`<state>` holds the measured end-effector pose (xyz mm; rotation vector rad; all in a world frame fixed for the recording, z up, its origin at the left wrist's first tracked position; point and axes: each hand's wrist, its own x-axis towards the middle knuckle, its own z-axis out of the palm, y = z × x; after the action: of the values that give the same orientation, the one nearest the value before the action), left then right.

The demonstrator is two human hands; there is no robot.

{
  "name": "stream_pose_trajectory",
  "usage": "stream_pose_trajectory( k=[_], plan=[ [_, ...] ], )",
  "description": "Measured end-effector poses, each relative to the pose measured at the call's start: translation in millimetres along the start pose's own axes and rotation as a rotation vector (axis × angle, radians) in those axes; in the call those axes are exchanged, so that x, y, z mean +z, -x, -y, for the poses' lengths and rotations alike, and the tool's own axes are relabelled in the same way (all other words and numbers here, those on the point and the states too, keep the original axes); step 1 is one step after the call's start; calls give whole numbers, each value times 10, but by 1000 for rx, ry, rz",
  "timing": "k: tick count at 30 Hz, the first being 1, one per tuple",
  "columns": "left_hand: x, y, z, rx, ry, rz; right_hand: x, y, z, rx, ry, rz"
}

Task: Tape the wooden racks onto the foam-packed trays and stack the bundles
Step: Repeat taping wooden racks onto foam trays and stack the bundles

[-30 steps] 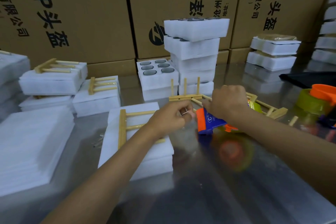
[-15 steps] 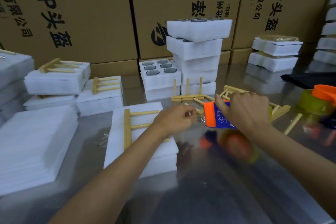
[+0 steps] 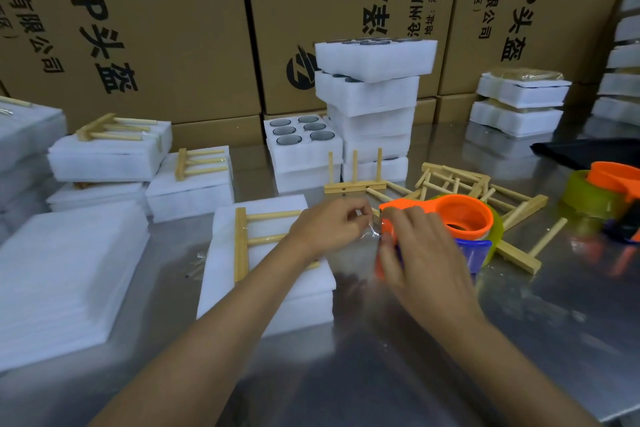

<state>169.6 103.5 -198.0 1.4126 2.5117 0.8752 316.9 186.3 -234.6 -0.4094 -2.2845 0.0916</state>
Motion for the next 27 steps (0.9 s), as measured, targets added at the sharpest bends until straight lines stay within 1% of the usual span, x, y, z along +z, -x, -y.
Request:
stream_pose_trajectory(
  k=[2,3,5,7,9,12,14,16,18,20,21,23,25,27],
  plan=[
    [6,1,1,-2,9,4,98,154,106,69,-123,142],
    [8,-1,2,-2,-2,9,144,204,119,96,-116,164],
    [13,-3,1,-3,-10,25,203,220,110,97,-33,111],
    [11,-1,-10,-17,40,40,239,177,95,52,47,32],
    [3,-3,-22,-35,85,49,283,167,60,-12,96,-12],
    [0,4,-23,-9,9,54,319,182,33,-60,107,-21],
    [18,3,-18,-14,-96,36,334,185,48,-70,116,-6],
    [53,-15,-26,6,-331,-25,334,178,71,-77,126,37],
    [84,-30,-49,54,-592,-124,324,167,78,-82,142,112],
    [84,-22,-72,88,-737,-185,304,158,79,-73,168,194],
    [66,-9,-80,97,-757,-215,293,159,79,-58,170,223],
    [-11,37,-79,98,-709,-314,277,165,85,-16,151,257],
    [-166,123,-56,77,-553,-441,266,176,89,10,122,251],
    [-379,243,2,61,-363,-565,243,190,103,54,12,213]
  ],
)
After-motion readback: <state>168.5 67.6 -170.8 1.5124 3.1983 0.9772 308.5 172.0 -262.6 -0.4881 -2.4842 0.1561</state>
